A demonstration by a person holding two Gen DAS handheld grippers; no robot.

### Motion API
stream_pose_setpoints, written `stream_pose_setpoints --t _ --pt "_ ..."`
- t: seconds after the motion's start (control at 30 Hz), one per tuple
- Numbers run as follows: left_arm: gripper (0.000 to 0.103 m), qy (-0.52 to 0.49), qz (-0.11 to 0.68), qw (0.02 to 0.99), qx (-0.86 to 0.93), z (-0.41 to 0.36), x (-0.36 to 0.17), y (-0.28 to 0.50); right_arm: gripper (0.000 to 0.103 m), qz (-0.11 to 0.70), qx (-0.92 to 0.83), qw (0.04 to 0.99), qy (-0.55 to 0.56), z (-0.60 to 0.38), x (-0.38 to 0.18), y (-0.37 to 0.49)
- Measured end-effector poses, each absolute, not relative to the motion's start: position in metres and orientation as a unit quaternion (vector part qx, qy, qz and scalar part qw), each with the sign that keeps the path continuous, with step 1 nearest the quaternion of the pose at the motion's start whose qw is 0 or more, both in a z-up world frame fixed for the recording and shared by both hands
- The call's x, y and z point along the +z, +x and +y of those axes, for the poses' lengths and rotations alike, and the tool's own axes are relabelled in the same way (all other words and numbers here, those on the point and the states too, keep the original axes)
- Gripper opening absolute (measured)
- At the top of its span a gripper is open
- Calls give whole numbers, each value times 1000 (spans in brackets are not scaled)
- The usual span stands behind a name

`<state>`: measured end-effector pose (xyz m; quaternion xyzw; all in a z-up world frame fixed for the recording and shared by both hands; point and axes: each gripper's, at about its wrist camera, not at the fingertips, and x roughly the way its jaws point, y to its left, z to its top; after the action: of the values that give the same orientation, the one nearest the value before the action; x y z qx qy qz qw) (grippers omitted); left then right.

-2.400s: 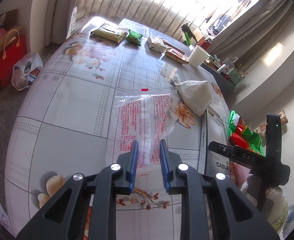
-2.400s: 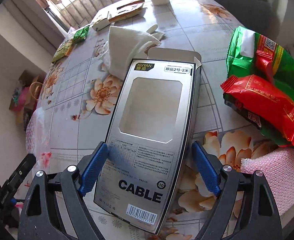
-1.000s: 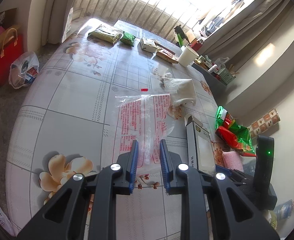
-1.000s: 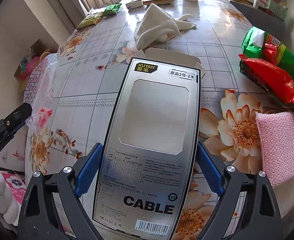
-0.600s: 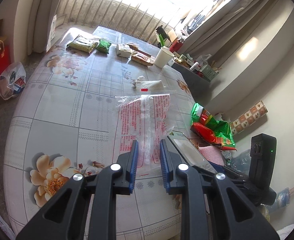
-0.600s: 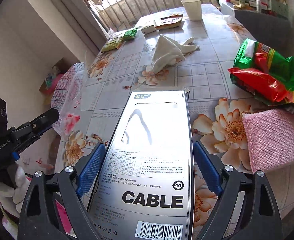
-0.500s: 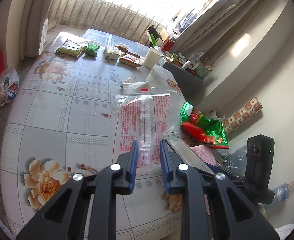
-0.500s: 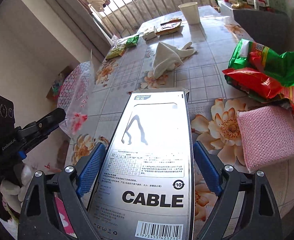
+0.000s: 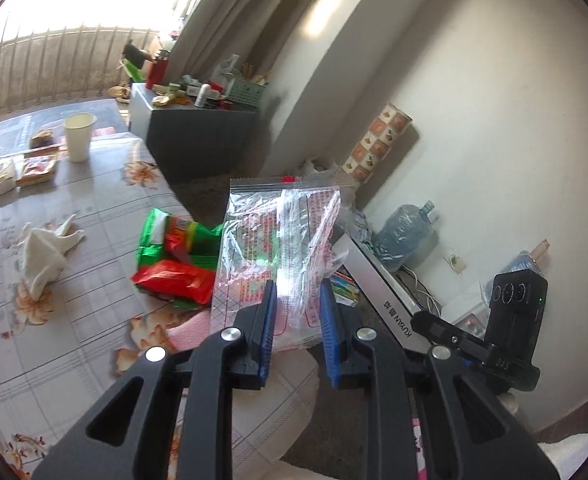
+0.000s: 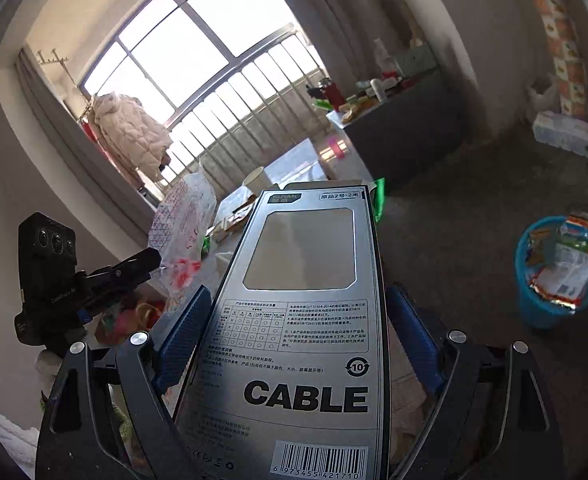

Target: Collect trash

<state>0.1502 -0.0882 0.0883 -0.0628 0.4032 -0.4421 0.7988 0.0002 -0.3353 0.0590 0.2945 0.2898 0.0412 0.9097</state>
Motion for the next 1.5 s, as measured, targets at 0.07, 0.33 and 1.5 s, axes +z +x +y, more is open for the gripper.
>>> stream_pose_setpoints --t 0.07,0.33,1.5 --pt "20 -43 417 775 -473 -139 84 152 83 281 -26 908 311 -375 52 -18" --pt "21 26 535 669 -514 -339 6 171 84 303 -176 832 431 -494 -43 -46" --pt "68 54 472 722 -503 -348 25 229 69 385 -239 763 461 -615 -211 30"
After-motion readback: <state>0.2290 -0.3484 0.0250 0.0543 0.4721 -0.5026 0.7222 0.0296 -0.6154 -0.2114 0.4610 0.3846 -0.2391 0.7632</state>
